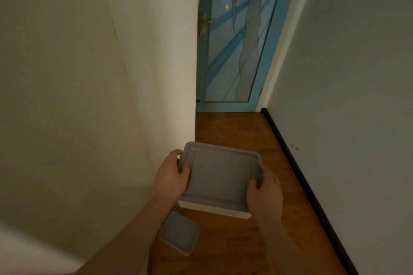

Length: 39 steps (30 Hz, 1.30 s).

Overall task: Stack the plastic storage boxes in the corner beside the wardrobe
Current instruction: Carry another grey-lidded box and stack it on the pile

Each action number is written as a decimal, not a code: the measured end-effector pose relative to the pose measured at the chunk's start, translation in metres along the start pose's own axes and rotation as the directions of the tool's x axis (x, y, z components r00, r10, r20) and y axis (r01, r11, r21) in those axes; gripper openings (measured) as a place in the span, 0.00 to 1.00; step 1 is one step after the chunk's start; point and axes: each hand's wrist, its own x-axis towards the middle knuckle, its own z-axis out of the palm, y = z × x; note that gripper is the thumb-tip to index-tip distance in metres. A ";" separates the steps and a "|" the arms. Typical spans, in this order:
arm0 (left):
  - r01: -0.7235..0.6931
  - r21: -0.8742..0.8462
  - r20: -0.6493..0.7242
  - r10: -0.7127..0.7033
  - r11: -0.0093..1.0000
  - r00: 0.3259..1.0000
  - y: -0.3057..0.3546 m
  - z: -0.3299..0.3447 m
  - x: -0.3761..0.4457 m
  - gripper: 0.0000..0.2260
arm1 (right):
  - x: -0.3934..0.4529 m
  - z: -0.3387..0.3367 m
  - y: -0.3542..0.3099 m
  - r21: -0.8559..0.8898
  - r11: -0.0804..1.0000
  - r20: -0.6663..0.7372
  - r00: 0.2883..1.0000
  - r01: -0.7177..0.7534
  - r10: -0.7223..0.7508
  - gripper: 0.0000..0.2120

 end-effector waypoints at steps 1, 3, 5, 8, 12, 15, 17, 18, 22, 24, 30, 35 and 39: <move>-0.018 -0.010 -0.014 0.018 1.000 1.000 0.009 -0.009 -0.003 0.18 | -0.003 -0.009 -0.009 0.005 1.000 -0.009 1.000 0.018 -0.018 0.24; -0.053 -0.017 -0.043 0.052 0.998 0.998 0.030 -0.033 -0.011 0.19 | -0.011 -0.030 -0.030 0.024 0.999 -0.028 0.999 0.047 -0.046 0.24; -0.084 -0.020 -0.083 0.082 0.996 0.993 0.049 -0.054 -0.023 0.19 | -0.022 -0.049 -0.045 0.046 0.995 -0.048 0.995 0.089 -0.086 0.24; -0.081 -0.035 -0.119 0.076 0.996 0.990 0.070 -0.078 -0.046 0.19 | -0.037 -0.072 -0.061 0.077 0.988 -0.069 0.990 0.131 -0.126 0.24; -0.073 -0.033 -0.186 0.065 0.997 0.980 0.094 -0.103 -0.092 0.20 | -0.065 -0.106 -0.070 0.120 0.972 -0.092 0.977 0.203 -0.193 0.23; -0.055 -0.058 -0.242 0.039 0.997 0.970 0.114 -0.119 -0.144 0.20 | -0.095 -0.135 -0.069 0.136 0.955 -0.100 0.963 0.263 -0.251 0.23; -0.043 -0.078 -0.310 0.017 0.996 0.950 0.127 -0.130 -0.188 0.21 | -0.121 -0.159 -0.069 0.149 0.941 -0.091 0.952 0.303 -0.293 0.23; -0.040 -0.094 -0.335 0.006 0.995 0.942 0.131 -0.133 -0.205 0.21 | -0.131 -0.167 -0.069 0.160 0.936 -0.087 0.949 0.314 -0.303 0.22; 0.005 -0.104 -0.407 -0.047 0.995 0.912 0.138 -0.155 -0.274 0.21 | -0.177 -0.190 -0.072 0.200 0.918 -0.038 0.939 0.344 -0.343 0.21; 0.026 -0.104 -0.443 -0.069 0.994 0.894 0.134 -0.172 -0.306 0.21 | -0.204 -0.198 -0.077 0.215 0.908 0.005 0.929 0.360 -0.370 0.21; 0.072 -0.098 -0.511 -0.113 0.993 0.852 0.117 -0.226 -0.374 0.21 | -0.273 -0.211 -0.111 0.256 0.873 0.044 0.898 0.414 -0.438 0.21; 0.063 -0.094 -0.601 -0.107 0.994 0.792 0.099 -0.296 -0.432 0.21 | -0.344 -0.208 -0.161 0.310 0.817 0.073 0.845 0.486 -0.530 0.19; 0.078 -0.125 -0.662 -0.142 0.989 0.736 0.070 -0.359 -0.484 0.20 | -0.414 -0.190 -0.200 0.363 0.775 0.102 0.805 0.517 -0.585 0.18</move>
